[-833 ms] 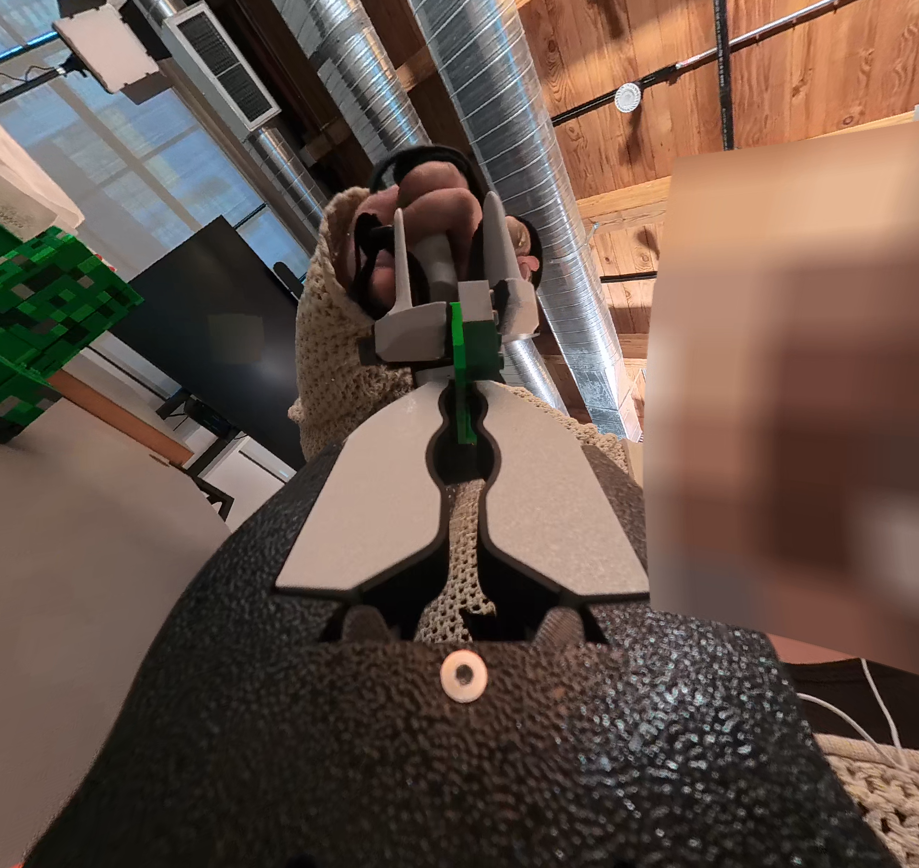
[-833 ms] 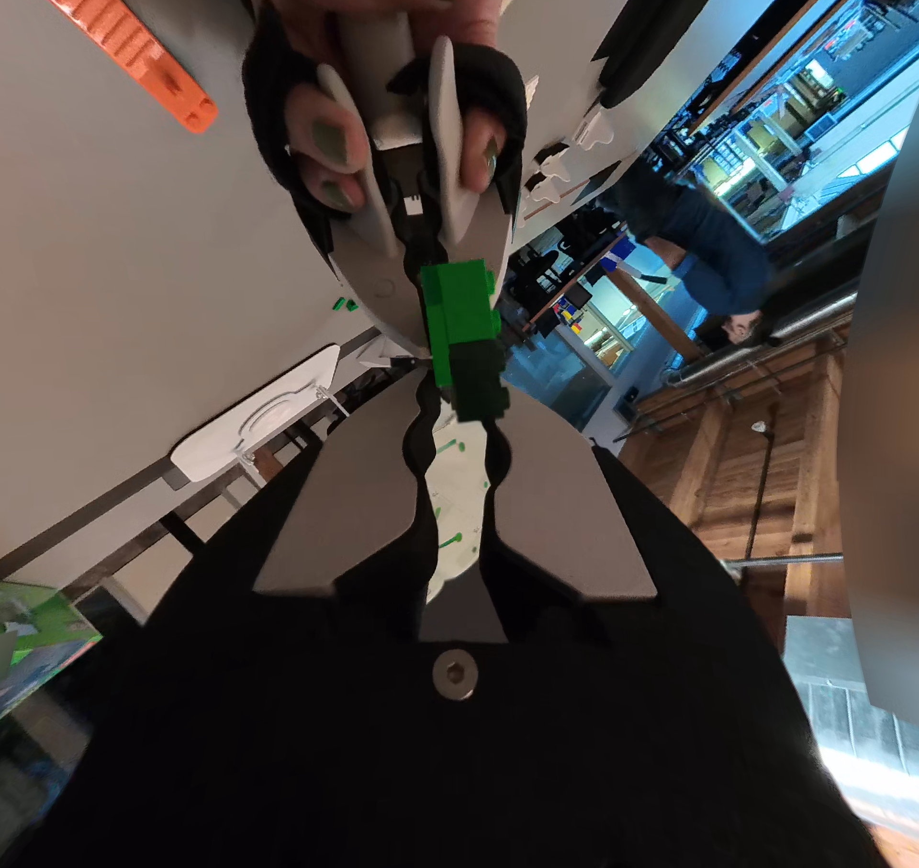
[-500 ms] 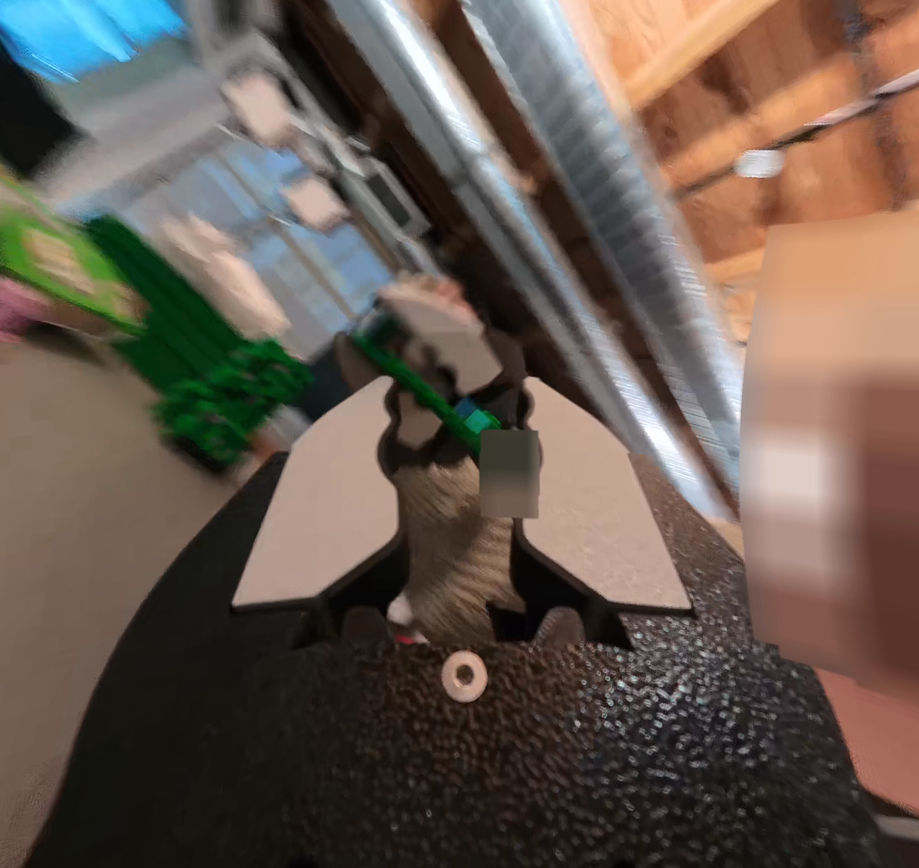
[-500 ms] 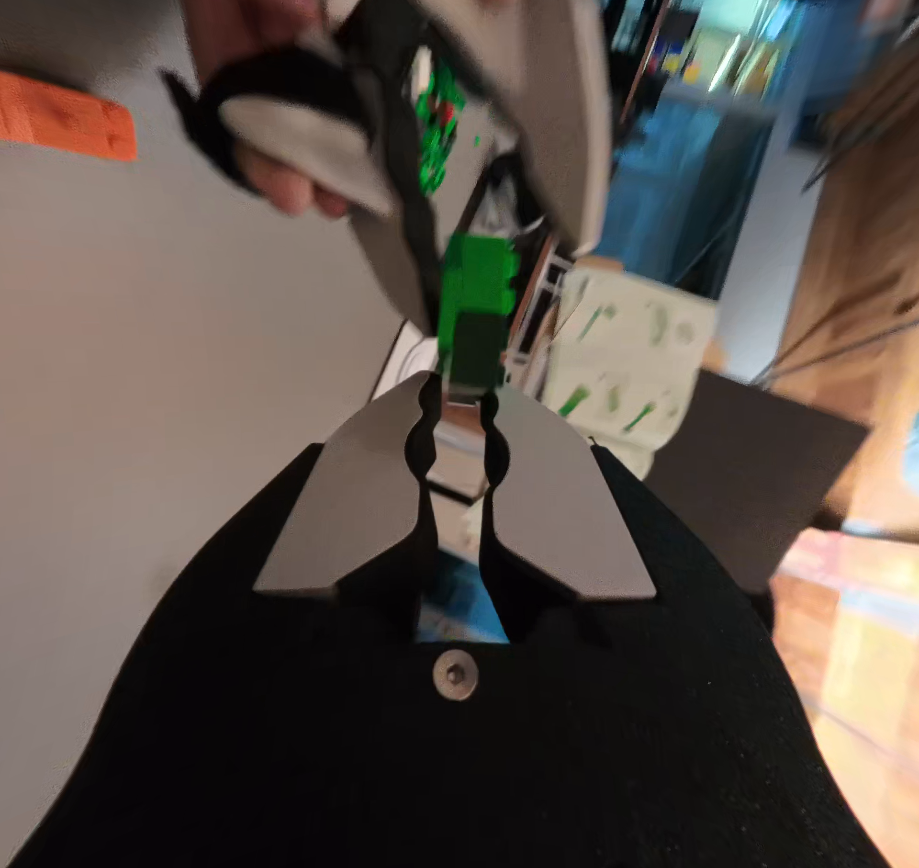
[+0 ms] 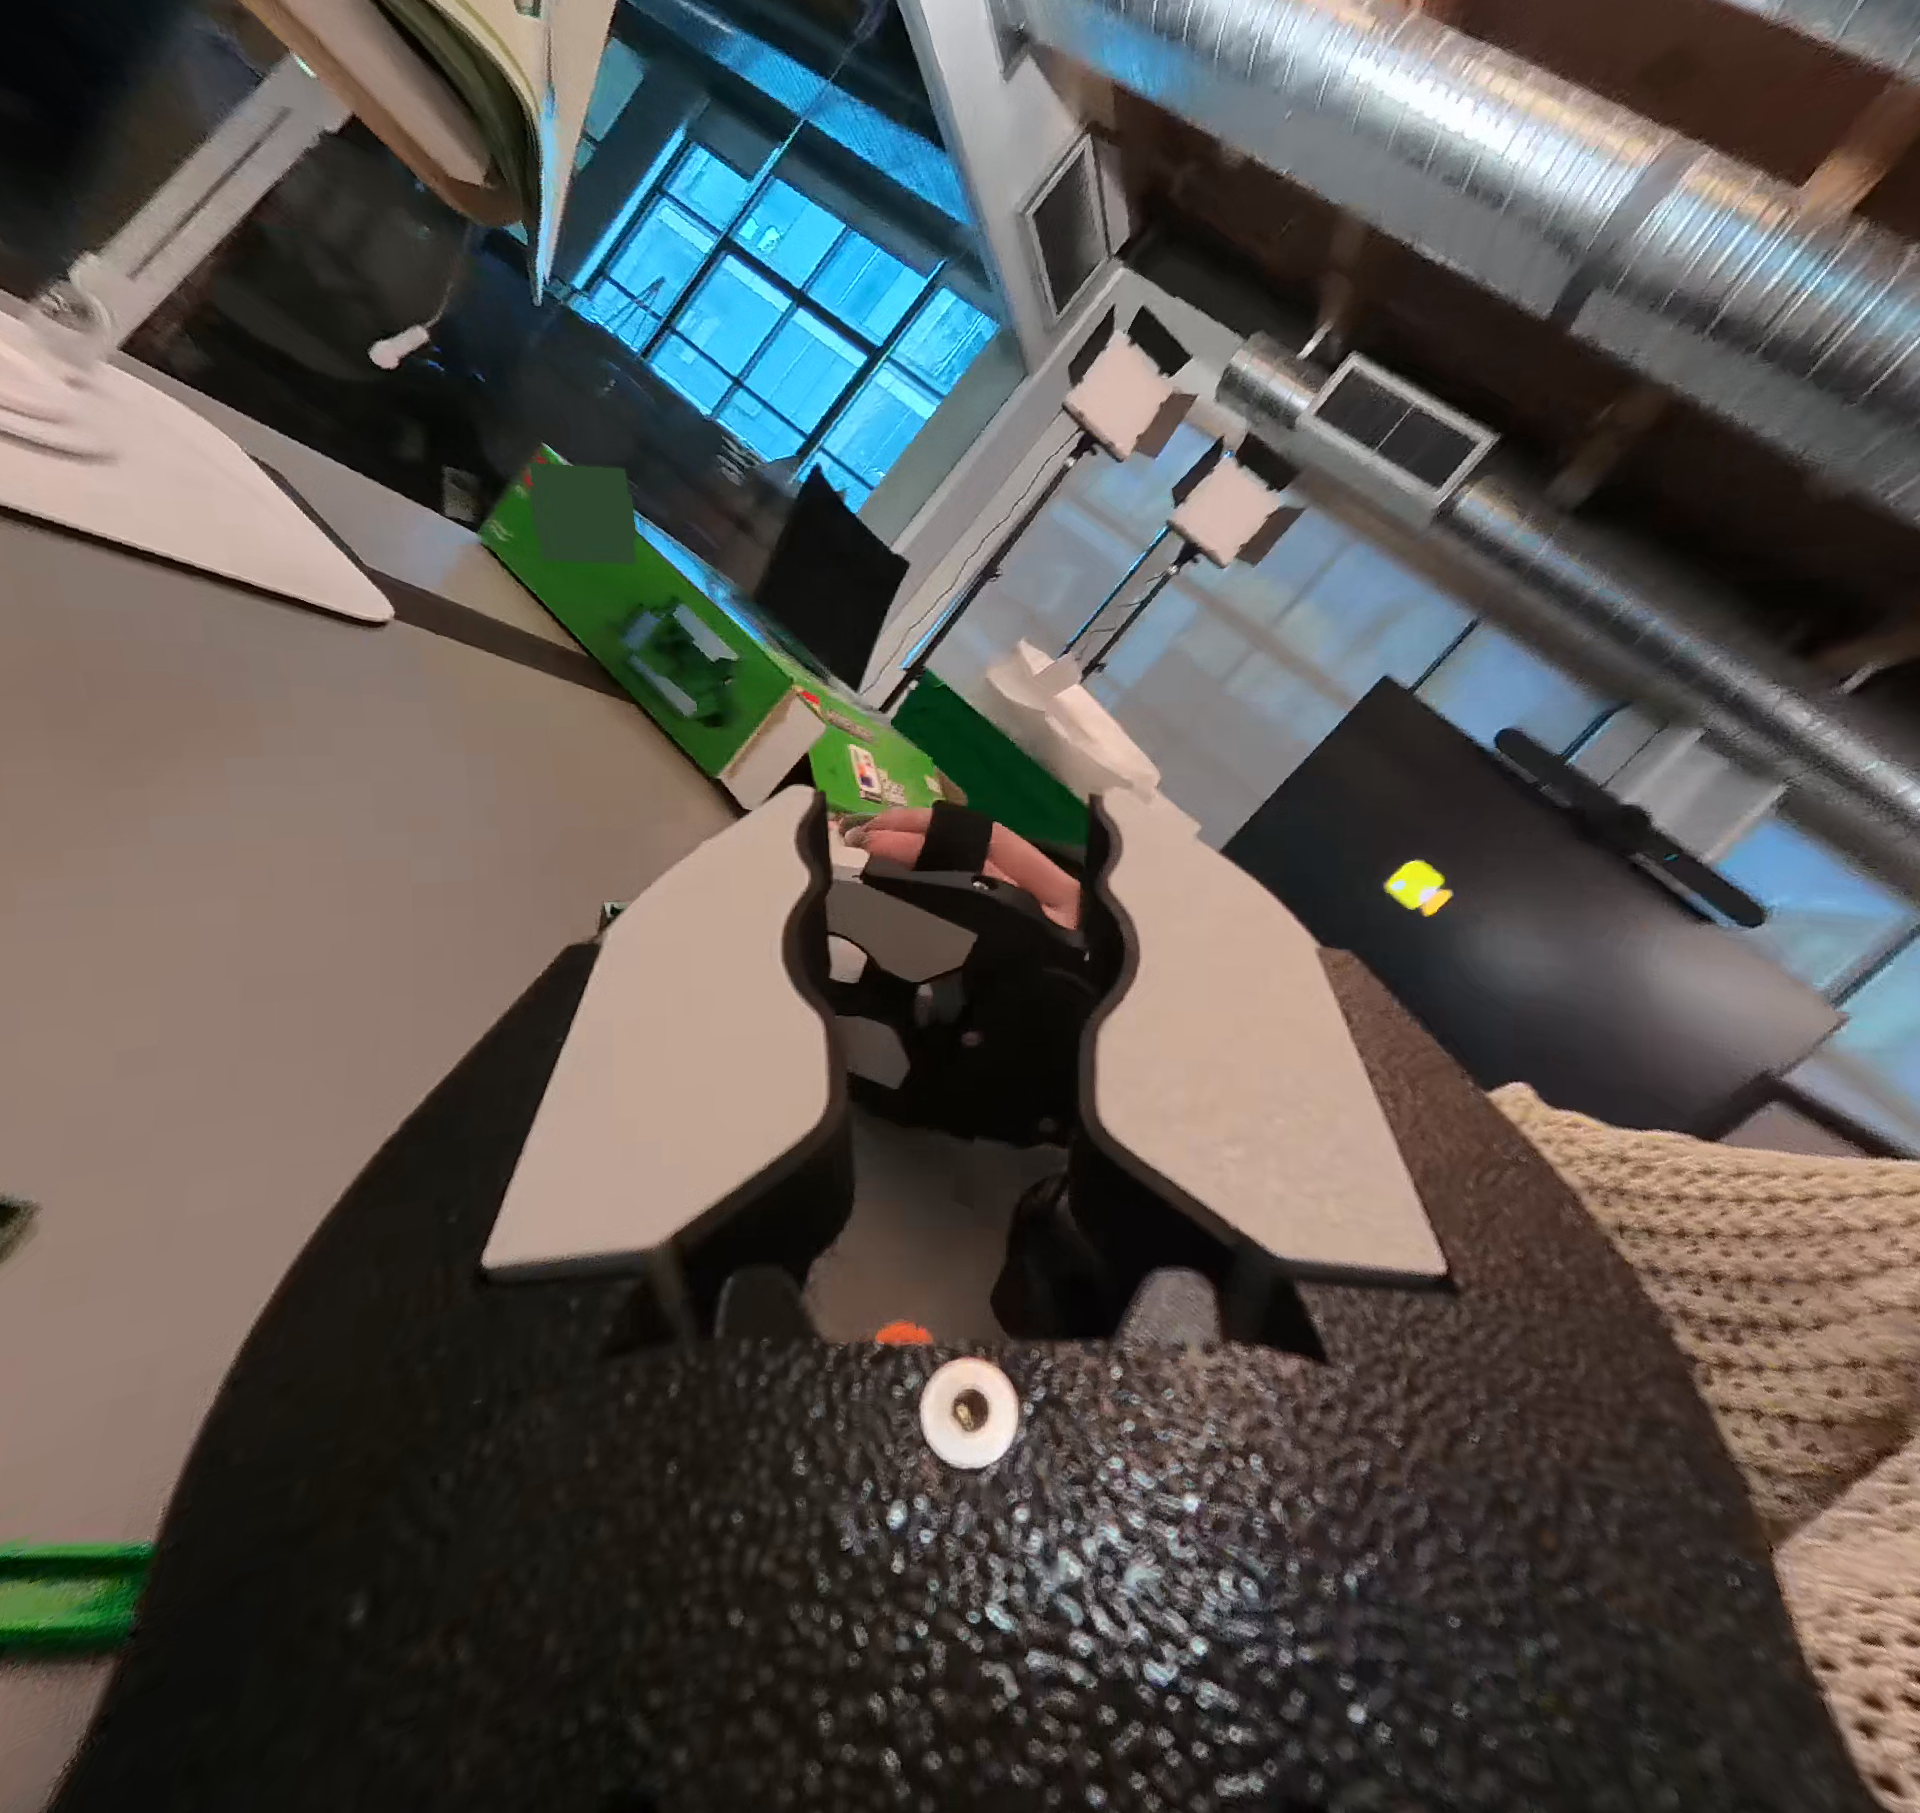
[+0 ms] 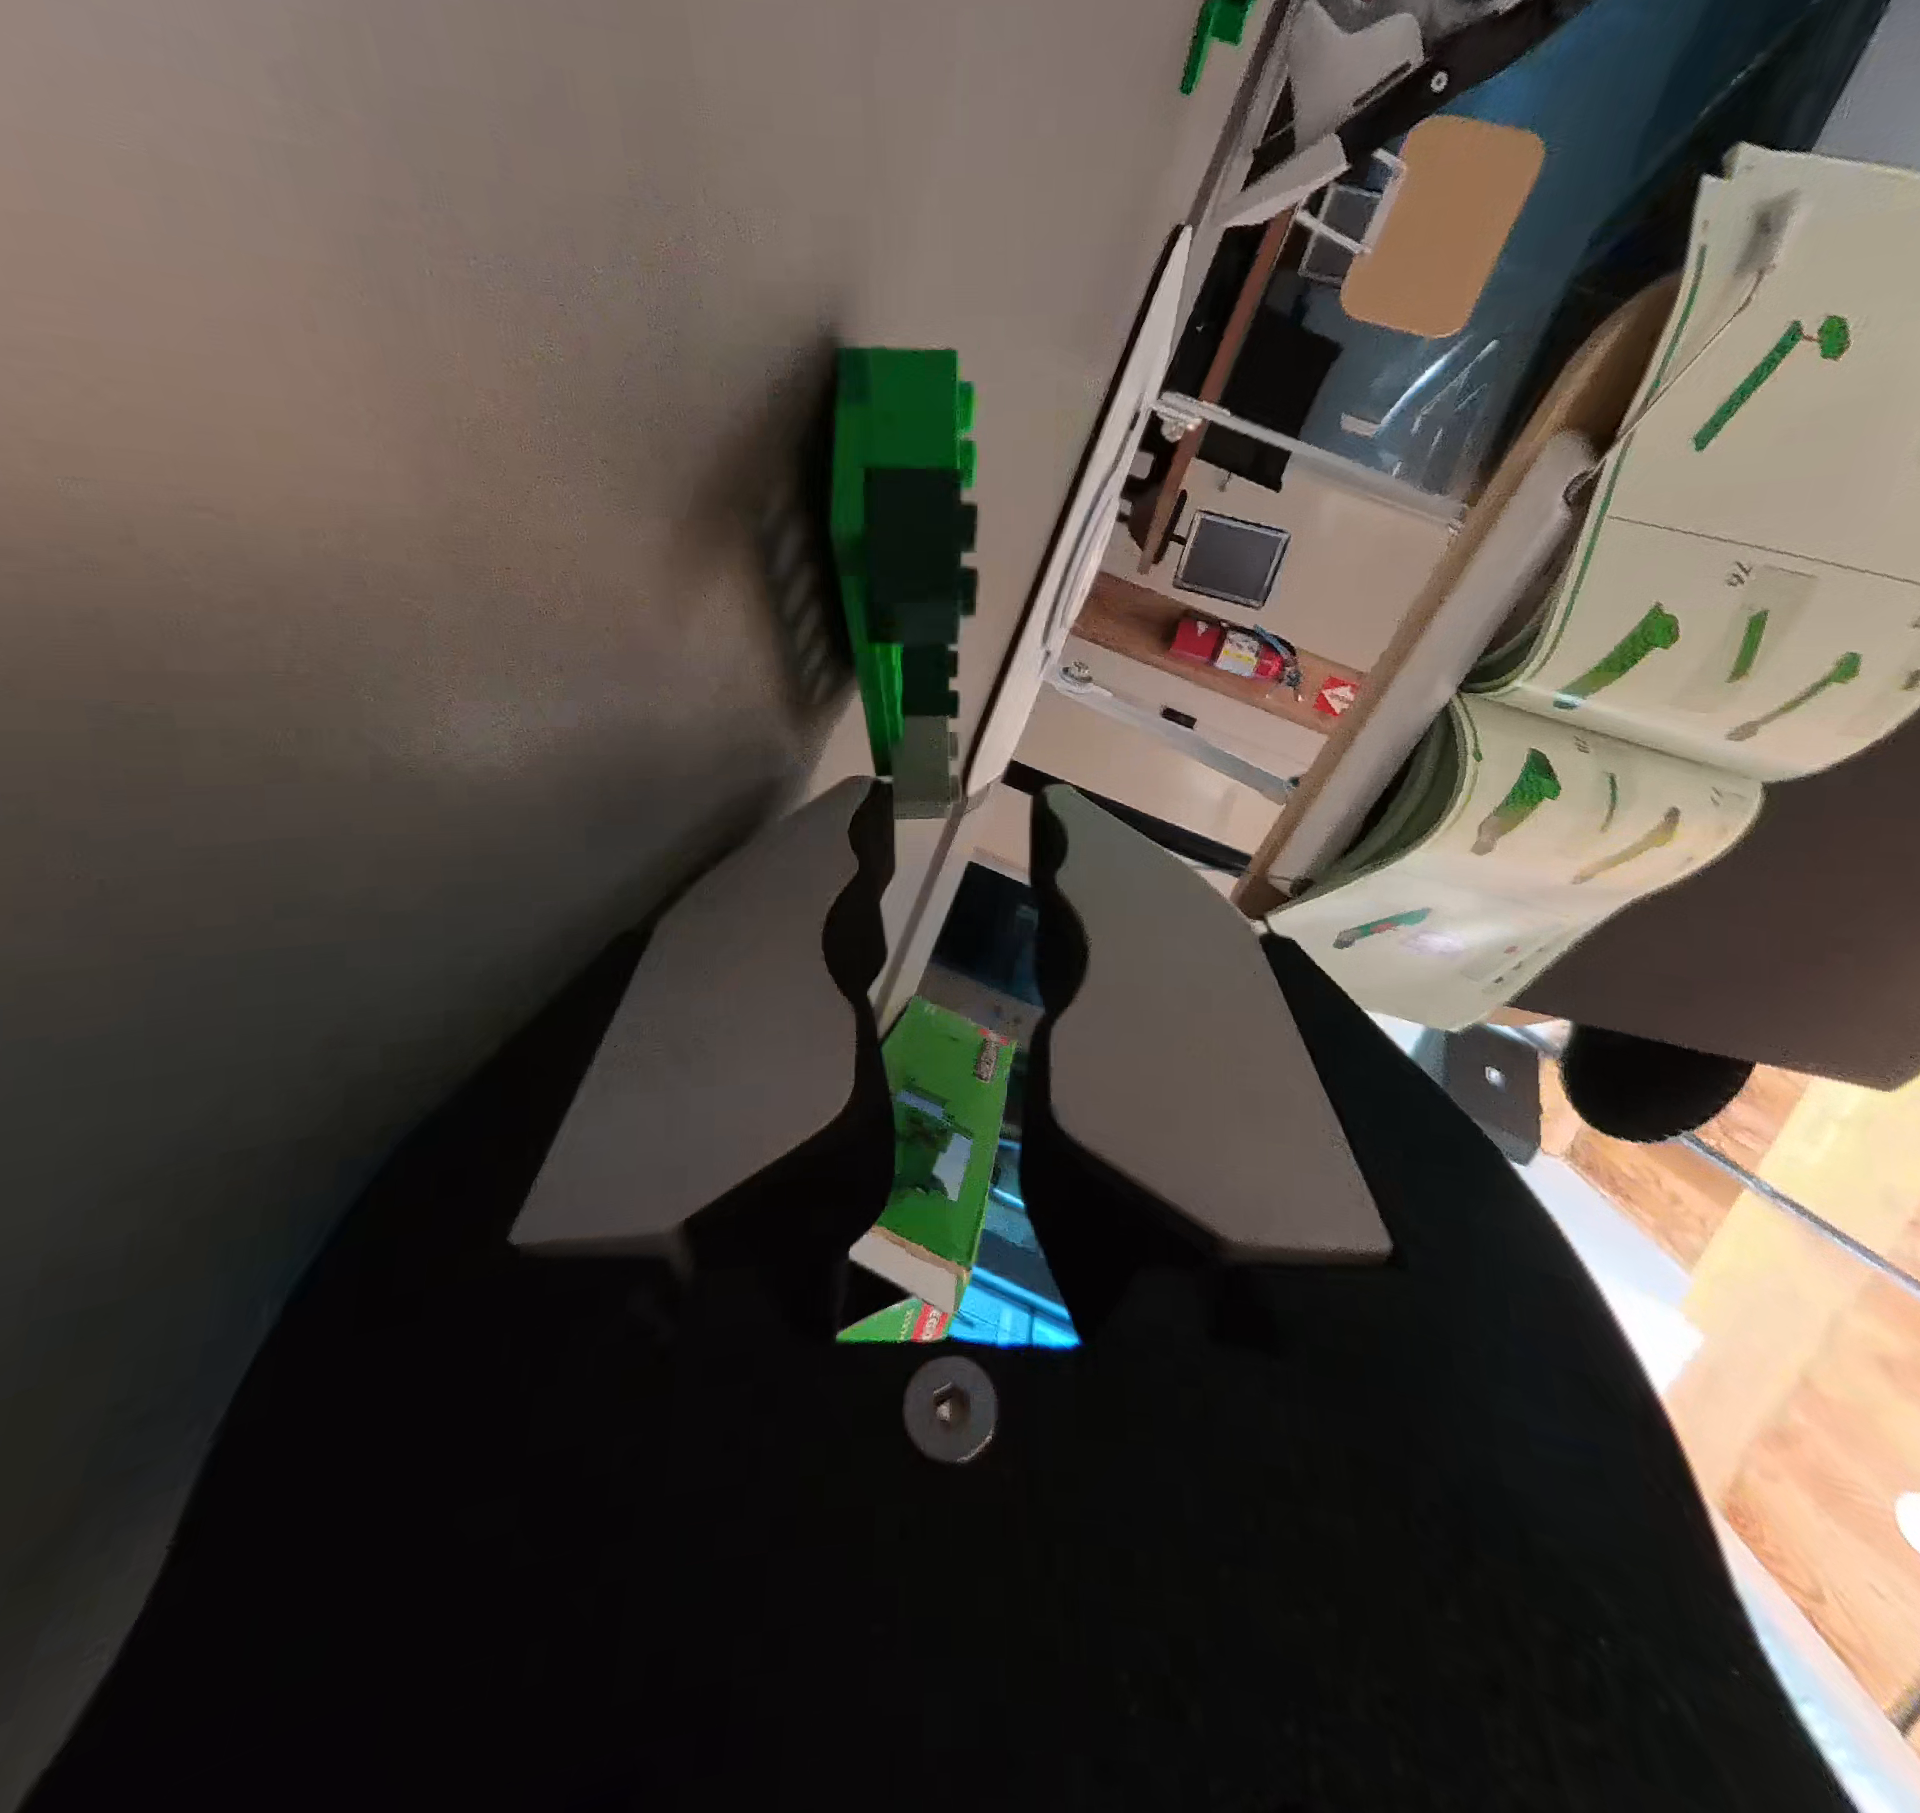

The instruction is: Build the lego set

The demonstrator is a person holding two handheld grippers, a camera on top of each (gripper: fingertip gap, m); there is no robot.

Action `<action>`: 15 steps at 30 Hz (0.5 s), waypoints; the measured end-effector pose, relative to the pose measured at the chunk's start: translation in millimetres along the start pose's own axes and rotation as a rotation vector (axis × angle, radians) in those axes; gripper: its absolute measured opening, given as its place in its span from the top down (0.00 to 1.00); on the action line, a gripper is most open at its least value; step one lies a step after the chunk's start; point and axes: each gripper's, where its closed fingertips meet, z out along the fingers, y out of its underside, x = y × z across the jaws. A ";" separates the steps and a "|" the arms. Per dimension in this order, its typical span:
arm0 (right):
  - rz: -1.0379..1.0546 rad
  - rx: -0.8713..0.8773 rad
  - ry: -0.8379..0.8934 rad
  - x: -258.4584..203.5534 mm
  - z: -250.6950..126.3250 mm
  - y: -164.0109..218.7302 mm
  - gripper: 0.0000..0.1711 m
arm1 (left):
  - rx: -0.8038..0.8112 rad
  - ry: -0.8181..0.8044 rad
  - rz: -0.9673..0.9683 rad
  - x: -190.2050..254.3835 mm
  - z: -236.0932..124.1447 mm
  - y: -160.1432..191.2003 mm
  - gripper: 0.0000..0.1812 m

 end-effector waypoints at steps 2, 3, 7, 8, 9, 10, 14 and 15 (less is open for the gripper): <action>0.010 0.005 -0.014 1.8 -0.3 -0.7 0.80 | -0.009 -0.012 0.025 0.2 0.5 0.3 0.75; 0.025 0.002 -0.027 1.5 -1.8 0.9 0.78 | -0.012 -0.020 0.042 -0.3 0.1 -0.2 0.75; 0.067 -0.024 -0.094 -5.8 -20.2 17.1 0.71 | 0.005 -0.086 0.154 -2.6 -3.0 -7.1 0.75; 0.089 -0.031 -0.108 -8.3 -27.8 22.0 0.69 | 0.015 -0.107 0.184 -3.2 -4.2 -10.2 0.75; 0.124 -0.037 -0.108 -9.2 -35.4 26.9 0.69 | 0.025 -0.129 0.216 -4.0 -5.4 -13.3 0.75; 0.176 -0.041 -0.103 -9.2 -42.5 31.2 0.69 | 0.039 -0.147 0.248 -4.2 -6.5 -15.9 0.75; 0.680 0.062 -0.059 3.8 -55.6 30.1 0.71 | 0.077 -0.201 0.420 0.5 -9.1 -21.2 0.75; 0.869 0.153 -0.061 11.0 -55.6 22.0 0.71 | 0.070 -0.210 0.473 2.3 -8.3 -19.3 0.75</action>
